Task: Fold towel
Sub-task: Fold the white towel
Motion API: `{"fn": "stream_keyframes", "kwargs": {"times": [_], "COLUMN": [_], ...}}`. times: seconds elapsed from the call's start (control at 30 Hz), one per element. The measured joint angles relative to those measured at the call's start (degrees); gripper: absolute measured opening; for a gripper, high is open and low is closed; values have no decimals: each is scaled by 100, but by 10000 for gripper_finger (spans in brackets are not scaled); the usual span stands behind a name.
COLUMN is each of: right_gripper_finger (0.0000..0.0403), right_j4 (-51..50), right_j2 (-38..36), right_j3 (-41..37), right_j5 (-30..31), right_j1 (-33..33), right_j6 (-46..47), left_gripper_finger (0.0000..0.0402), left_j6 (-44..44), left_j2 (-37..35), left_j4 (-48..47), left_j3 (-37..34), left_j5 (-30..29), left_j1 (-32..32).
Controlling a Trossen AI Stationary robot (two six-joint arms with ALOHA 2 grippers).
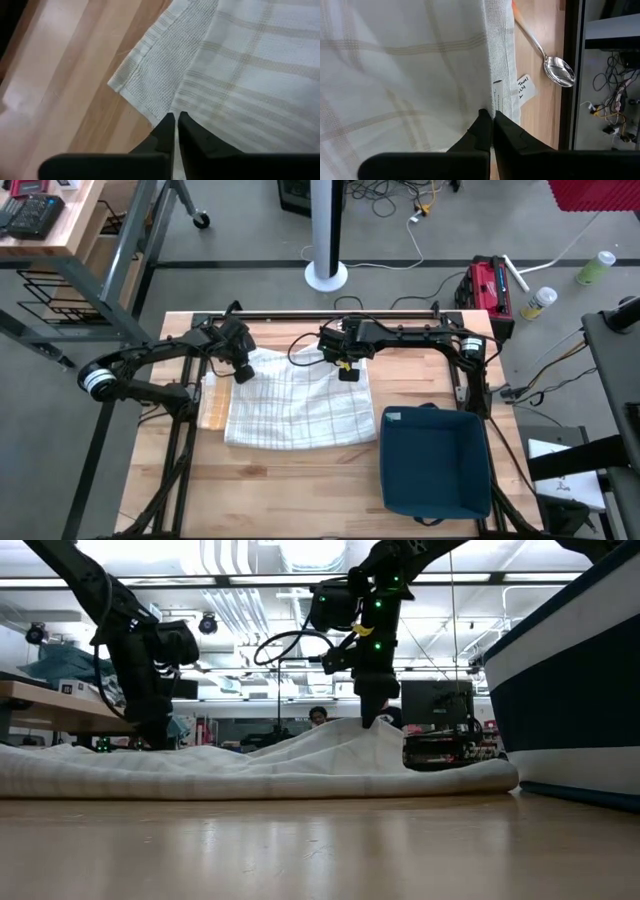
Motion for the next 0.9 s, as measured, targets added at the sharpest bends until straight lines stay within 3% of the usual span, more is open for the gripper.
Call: {"fn": "stream_keyframes", "kwargs": {"times": [0.33, 0.5, 0.6, 0.73, 0.9], "right_gripper_finger": [0, 0, 0, 0, 0], "right_j4": [28, 66, 66, 63, -53], "right_j2": [0, 0, 0, 0, -3], "right_j3": [0, -2, -2, -2, -2], "right_j5": [-132, -297, -297, -295, -242], "right_j1": [-9, -7, -15, -48, -104], "right_j6": [-4, -6, -14, -23, -4], "left_gripper_finger": [108, 126, 105, 20, 16], "left_j6": [-94, -89, -57, -47, -224], "left_j2": [323, 738, 810, 544, 61], "left_j4": [268, 301, 337, 383, 8], "left_j3": [0, -2, 4, -8, 2], "left_j5": [98, 115, 146, 380, 22], "left_j1": [1, 0, -1, -28, -30]}}
